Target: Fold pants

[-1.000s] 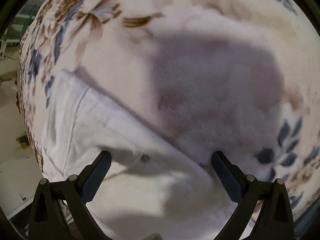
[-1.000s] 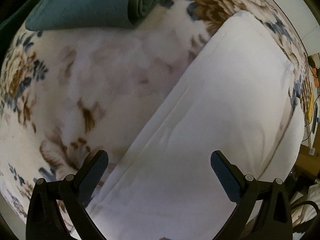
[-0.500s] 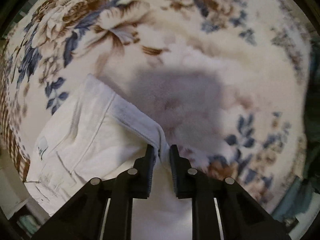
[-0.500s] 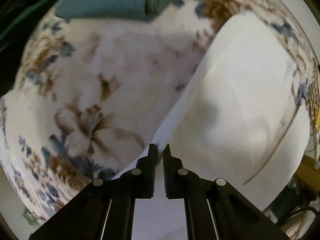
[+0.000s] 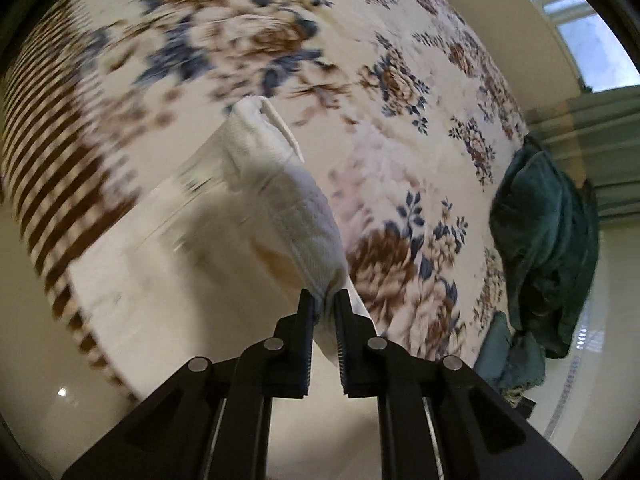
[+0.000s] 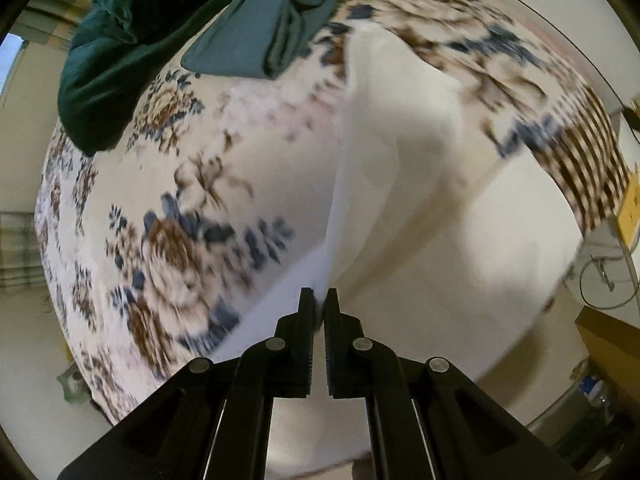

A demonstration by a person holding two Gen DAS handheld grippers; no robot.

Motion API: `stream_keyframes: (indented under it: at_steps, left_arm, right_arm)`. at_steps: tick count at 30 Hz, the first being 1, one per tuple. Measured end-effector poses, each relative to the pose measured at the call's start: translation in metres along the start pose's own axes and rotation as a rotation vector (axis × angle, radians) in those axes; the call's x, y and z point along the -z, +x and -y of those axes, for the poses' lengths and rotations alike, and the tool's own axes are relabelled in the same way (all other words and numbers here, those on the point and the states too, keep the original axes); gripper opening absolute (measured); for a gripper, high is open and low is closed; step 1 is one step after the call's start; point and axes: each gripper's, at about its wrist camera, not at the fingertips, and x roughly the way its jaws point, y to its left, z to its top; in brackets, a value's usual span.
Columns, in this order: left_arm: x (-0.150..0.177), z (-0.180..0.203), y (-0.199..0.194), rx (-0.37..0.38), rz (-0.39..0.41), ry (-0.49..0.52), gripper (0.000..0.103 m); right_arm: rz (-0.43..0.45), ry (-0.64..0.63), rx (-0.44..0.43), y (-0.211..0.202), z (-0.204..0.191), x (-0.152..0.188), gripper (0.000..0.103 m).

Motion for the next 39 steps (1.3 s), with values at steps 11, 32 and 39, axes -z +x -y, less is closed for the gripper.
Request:
stream_keyframes:
  at_steps: [11,32,39]
  left_arm:
    - [0.072,-0.149,0.04,-0.087,-0.049,-0.157,0.008]
    - [0.082,-0.072,0.033,-0.378,0.112,0.285,0.084]
    - [0.125,-0.003,0.088,-0.369,0.014,0.475,0.084]
  right_arm:
    - [-0.084,-0.031,0.08,0.029,0.1,0.082,0.005]
    - [0.029,-0.418,0.275,0.037,0.026,0.026,0.079]
    - [0.039,-0.535,0.466,0.114,-0.009,-0.016,0.077]
